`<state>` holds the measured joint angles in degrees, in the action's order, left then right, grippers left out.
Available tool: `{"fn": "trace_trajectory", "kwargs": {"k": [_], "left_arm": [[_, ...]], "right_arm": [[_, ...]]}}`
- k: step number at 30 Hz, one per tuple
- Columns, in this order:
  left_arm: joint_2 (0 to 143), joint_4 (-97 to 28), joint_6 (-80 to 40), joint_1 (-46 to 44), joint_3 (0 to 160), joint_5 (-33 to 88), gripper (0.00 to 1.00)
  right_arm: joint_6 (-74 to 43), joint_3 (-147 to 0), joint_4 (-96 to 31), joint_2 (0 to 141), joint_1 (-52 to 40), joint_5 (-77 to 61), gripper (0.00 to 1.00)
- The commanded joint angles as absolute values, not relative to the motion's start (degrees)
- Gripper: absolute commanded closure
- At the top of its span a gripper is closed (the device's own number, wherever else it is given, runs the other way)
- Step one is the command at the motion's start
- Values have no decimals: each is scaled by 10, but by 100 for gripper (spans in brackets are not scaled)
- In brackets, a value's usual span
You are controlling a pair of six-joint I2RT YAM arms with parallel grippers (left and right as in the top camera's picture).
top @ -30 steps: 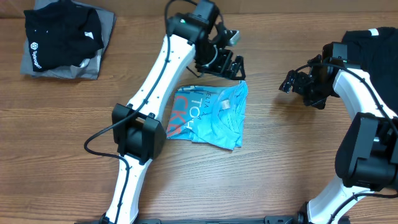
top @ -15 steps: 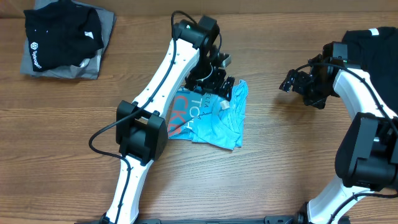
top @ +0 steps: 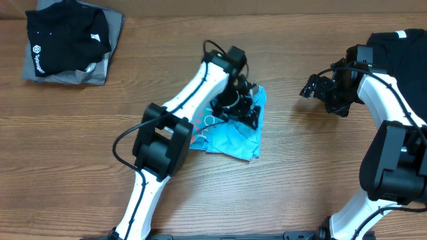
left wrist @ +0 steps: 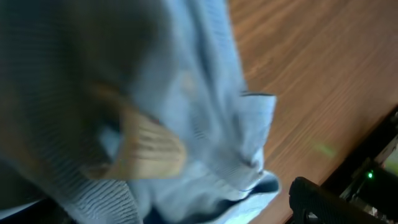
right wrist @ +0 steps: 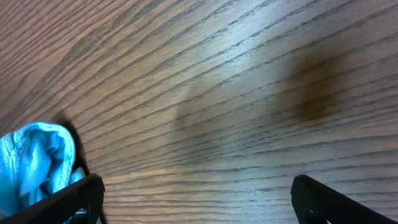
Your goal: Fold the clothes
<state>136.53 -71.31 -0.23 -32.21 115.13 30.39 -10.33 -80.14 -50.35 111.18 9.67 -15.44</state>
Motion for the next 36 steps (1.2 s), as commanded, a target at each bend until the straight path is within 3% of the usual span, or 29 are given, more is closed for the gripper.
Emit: {"fn": "trace_trajectory", "kwargs": {"k": [1,7,23,36], "left_arm": [[1357,-702,23,-347,1142,351,4],[1356,-688,31,-370,1144,350,4],[1356,-753,60,-377,1240,342,20],[1357,-726,93,-399,1205,342,7]], "right_arm": [[-105,-799,-502,1105,97,-151,0],[-105,-799,-502,1105,97,-151,0],[-105,-799,-497,1105,97,-151,0],[-105,-799,-500,1105,97,-151,0]]}}
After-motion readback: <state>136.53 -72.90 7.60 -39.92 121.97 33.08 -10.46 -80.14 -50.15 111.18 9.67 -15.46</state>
